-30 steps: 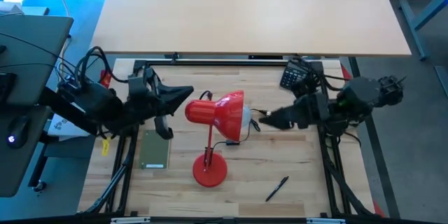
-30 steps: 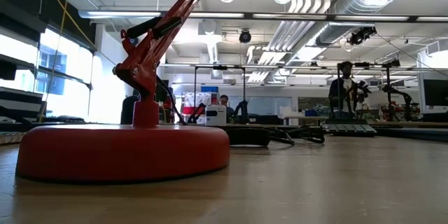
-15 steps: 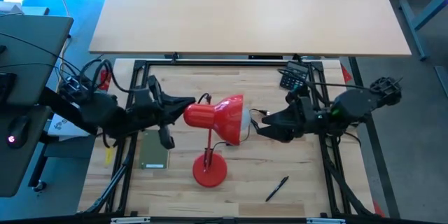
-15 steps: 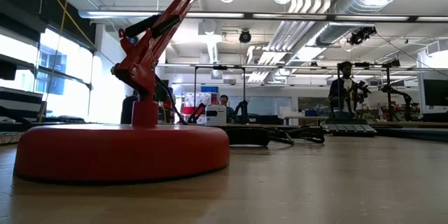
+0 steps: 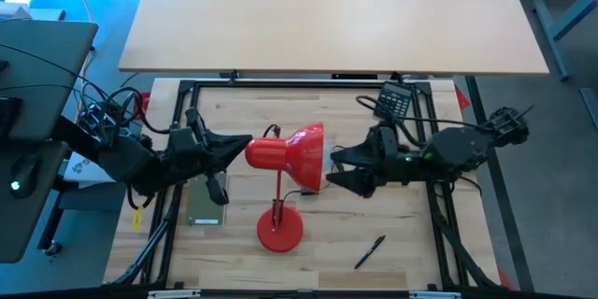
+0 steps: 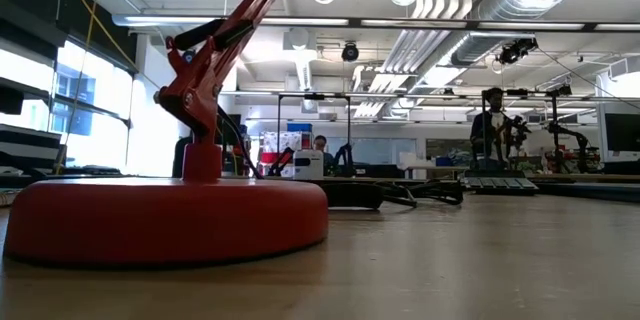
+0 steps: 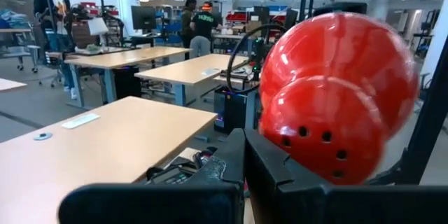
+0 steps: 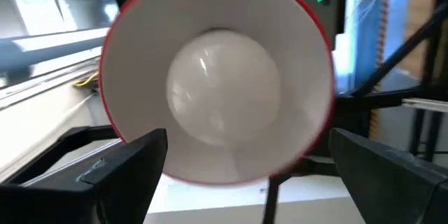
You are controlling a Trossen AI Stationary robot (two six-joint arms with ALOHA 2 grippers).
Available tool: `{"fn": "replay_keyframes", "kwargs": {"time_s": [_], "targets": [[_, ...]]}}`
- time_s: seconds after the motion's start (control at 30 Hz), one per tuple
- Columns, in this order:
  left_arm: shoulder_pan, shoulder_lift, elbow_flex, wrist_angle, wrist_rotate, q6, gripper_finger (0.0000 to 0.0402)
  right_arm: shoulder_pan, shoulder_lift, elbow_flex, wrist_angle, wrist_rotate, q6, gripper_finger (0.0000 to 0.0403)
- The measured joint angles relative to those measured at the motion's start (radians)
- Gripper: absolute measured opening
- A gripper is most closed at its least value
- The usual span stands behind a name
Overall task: Screw lightbulb
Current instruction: Insert the white lightbulb into the red lamp
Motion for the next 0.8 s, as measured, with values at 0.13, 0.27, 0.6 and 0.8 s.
{"fn": "replay_keyframes", "kwargs": {"time_s": [0.13,0.27,0.6,0.8], "targets": [[-0.001,0.000,0.000,-0.021,-0.001,-0.033,0.0000,-0.023,0.021,0.000,0.086,-0.017,-0.043,0.0390],[-0.010,0.000,0.000,-0.021,-0.002,-0.033,0.0000,-0.034,0.020,0.000,0.091,-0.034,-0.049,0.0390],[-0.010,0.000,0.000,-0.020,-0.003,-0.054,0.0000,-0.042,0.020,0.000,0.075,-0.062,-0.066,0.0390],[-0.010,0.000,0.000,-0.020,-0.005,-0.055,0.0000,-0.049,0.020,0.000,0.075,-0.065,-0.073,0.0390]]}}
